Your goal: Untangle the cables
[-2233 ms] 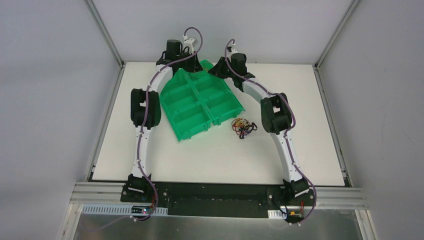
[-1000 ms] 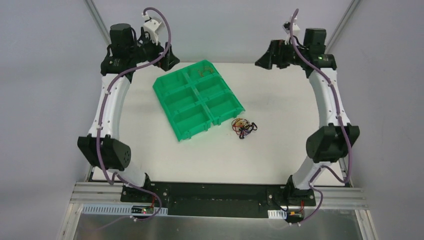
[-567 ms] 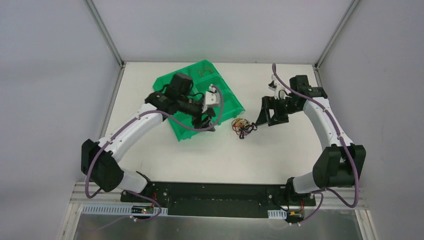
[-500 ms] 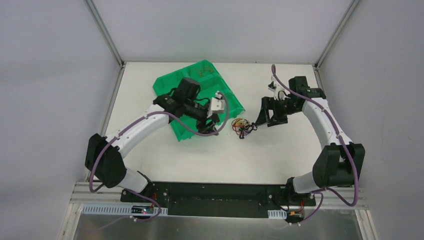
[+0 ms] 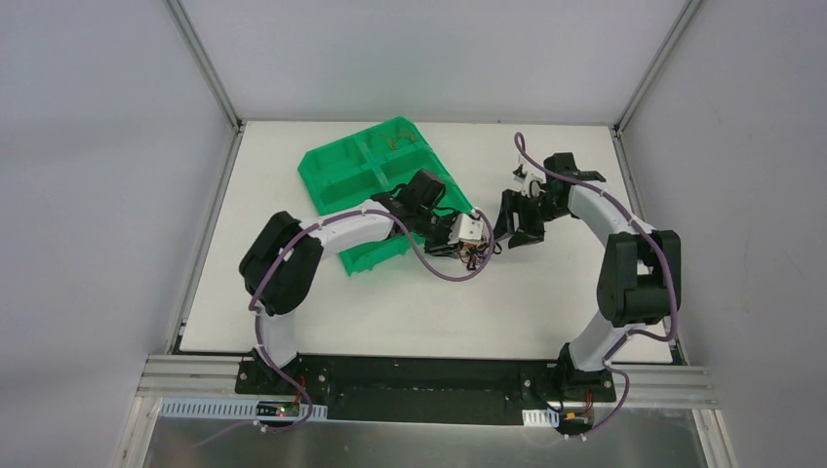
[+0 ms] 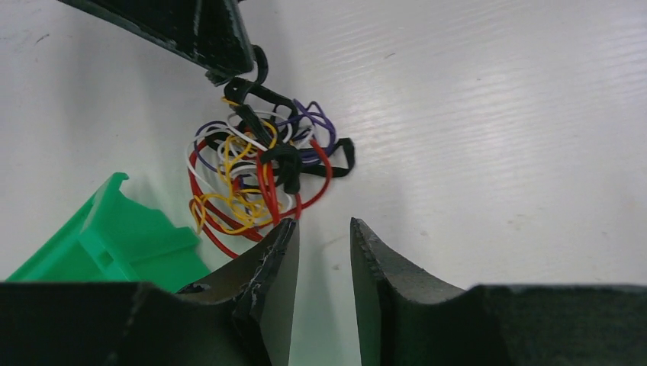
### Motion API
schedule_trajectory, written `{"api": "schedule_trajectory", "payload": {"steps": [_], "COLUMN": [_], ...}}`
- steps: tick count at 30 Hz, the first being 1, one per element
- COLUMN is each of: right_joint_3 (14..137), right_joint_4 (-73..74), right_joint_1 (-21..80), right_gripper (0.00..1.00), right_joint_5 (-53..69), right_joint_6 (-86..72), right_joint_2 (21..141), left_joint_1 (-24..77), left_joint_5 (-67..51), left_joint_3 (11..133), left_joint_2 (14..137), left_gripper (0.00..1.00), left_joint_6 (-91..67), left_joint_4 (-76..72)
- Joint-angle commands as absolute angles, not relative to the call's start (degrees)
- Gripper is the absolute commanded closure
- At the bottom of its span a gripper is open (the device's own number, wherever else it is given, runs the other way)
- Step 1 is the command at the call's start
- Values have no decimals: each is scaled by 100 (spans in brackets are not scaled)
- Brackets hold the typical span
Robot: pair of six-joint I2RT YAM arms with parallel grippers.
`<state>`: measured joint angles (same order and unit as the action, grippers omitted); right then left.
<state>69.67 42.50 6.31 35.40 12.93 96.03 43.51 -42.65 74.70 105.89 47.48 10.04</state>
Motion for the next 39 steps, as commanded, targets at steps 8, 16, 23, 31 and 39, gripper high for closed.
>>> {"api": "schedule_trajectory", "payload": {"steps": [8, 16, 23, 31, 39], "right_joint_3": [6931, 6878, 7125, 6896, 6722], "right_joint_4": [3521, 3107, 3074, 3360, 3313], "right_joint_1": [937, 1166, 1228, 1190, 1169], "right_gripper": [35, 35, 42, 100, 100], "right_joint_5": [2904, 2385, 2086, 2614, 3326], "right_joint_6": [873, 669, 455, 1207, 1260], "right_joint_2": [10281, 10626, 11050, 10573, 9855], "left_joint_1": [4503, 4613, 4613, 4500, 4584], "left_joint_5": [-3538, -3412, -3464, -3542, -3522], "left_joint_3": [8071, 8053, 7994, 7840, 7739], "left_joint_2": [11337, 11368, 11258, 10852, 10852], "left_gripper": [66, 65, 64, 64, 59], "left_joint_6": [5216, 5107, 5063, 4493, 4016], "left_joint_4": [648, 668, 641, 385, 138]}}
